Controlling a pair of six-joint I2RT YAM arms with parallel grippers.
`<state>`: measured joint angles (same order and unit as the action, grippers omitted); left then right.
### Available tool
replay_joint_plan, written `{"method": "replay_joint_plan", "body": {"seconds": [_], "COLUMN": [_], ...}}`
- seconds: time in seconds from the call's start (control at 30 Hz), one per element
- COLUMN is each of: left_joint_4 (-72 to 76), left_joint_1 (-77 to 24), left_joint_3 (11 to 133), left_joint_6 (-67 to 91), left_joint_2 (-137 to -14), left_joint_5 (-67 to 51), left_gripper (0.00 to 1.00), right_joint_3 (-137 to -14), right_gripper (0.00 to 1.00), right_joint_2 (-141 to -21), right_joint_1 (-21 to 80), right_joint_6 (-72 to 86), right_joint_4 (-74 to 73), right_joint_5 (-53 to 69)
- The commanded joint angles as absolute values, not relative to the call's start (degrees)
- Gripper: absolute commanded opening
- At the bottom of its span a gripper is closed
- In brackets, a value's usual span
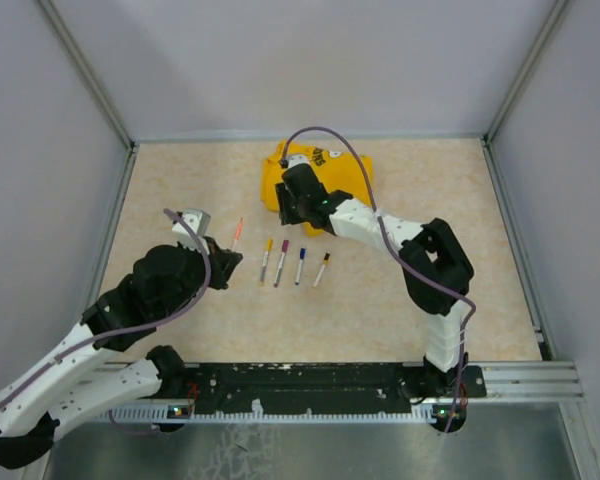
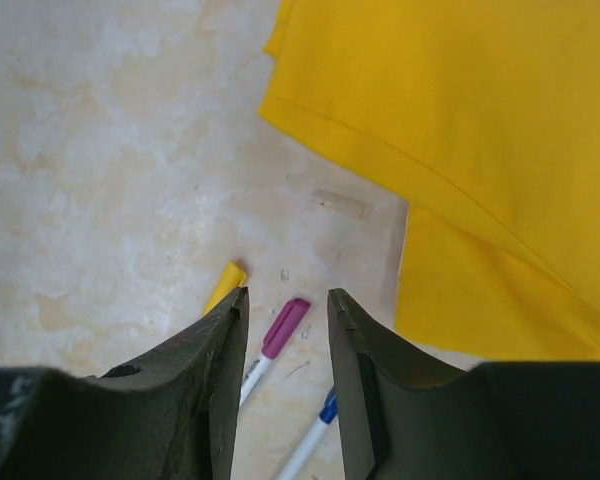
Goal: Insert the pens into the pen caps
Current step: Pick up the pen cap from the center of the board.
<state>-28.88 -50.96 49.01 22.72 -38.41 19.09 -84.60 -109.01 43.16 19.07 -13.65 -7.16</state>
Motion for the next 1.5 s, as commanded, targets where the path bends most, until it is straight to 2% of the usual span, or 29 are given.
{"method": "replay_joint_plan", "body": {"seconds": [0.0, 0.13, 0.43, 0.53, 0.63, 0.83, 0.97, 1.17, 1.47], "left_joint_4": [-31.29, -32.05, -32.76, -32.26, -32.26, -32.31, -32.24, -31.87, -32.34], "left_joint_1": [-50.82, -50.83, -50.86, -50.85, -50.83, -50.83, -50.8, -50.8, -50.8], "left_joint_3": [49.71, 50.01, 50.18, 50.18, 50.68, 50.01, 49.95, 49.93, 50.17], "left_joint_6": [23.22, 22.31, 21.42, 20.96, 20.71, 21.25, 21.11, 20.83, 20.92], "left_joint_2": [-36.77, -36.86, -37.9, -38.75, -39.51, -39.03, -39.32, -39.94, -39.31], "left_joint_5": [21.45, 21.71, 21.29, 20.74, 19.81, 19.25, 19.1, 18.69, 18.66], "left_gripper": [0.0, 0.0, 0.0, 0.0, 0.0, 0.0, 0.0, 0.0, 0.0], "right_joint_3": [-93.32, -99.36, -105.96, -106.57, -105.97, -105.72, -106.25, -107.49, -119.75], "right_gripper": [0.39, 0.4, 0.41, 0.41, 0.41, 0.41, 0.41, 0.43, 0.46], "right_joint_2": [-114.71, -120.02, -126.6, -127.43, -127.44, -127.0, -127.39, -128.26, -135.78], "right_joint_1": [42.8, 42.89, 42.83, 42.88, 42.89, 42.21, 42.1, 43.06, 44.23], "right_joint_6": [29.6, 34.67, 27.74, 28.2, 22.33, 19.54, 25.54, 39.43, 50.31], "right_joint_4": [-16.04, -20.18, -22.59, -22.55, -19.92, -20.12, -21.84, -25.95, -38.8], "right_joint_5": [-14.97, -19.55, -21.15, -19.98, -15.82, -17.34, -17.57, -25.43, -32.41]}}
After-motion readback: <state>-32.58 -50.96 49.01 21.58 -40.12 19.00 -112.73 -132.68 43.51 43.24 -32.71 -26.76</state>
